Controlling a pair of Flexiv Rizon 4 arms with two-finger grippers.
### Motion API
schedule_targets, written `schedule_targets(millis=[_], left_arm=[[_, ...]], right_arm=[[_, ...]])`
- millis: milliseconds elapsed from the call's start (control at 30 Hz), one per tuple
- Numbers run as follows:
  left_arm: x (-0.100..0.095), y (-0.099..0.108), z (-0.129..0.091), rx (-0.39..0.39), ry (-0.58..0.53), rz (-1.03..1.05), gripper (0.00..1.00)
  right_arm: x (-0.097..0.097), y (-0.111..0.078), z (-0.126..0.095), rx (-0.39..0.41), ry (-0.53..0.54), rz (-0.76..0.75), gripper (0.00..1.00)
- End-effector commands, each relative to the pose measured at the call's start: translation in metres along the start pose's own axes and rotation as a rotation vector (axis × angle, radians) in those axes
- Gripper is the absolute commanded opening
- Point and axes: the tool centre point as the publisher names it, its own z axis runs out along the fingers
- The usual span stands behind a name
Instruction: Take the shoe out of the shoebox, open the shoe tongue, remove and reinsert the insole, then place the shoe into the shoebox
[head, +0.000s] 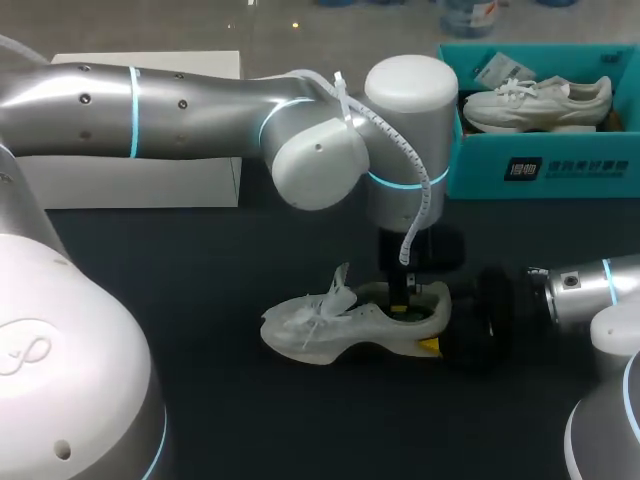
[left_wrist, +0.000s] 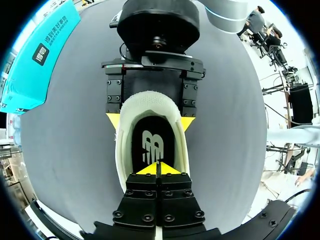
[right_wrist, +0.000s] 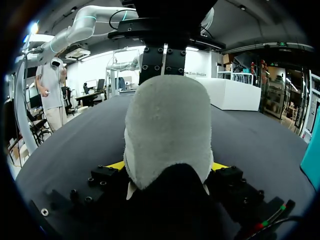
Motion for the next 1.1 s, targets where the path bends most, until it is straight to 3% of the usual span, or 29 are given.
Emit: schedule_targets(millis=[33,500,1067,1100], left_arm=[[0.000,0.000,-0.001,-0.001,0.000,0.000,0.00],[-0.005,0.013,0.015,-0.017,0.030,0.002,0.00],[0.016,0.025,0.034,0.018,0.080,0.020,0.00],[0.016,0.025,0.035,0.018,0.080,0.020,0.22]], right_arm=[[0.000,-0.002,0.004,0.005,0.000,0.001,0.00],[0.000,-0.002,0.004,0.005,0.000,0.001,0.00],[0.000,-0.002,0.004,0.005,0.000,0.001,0.00],[0.000,-0.002,0.004,0.005,0.000,0.001,0.00]])
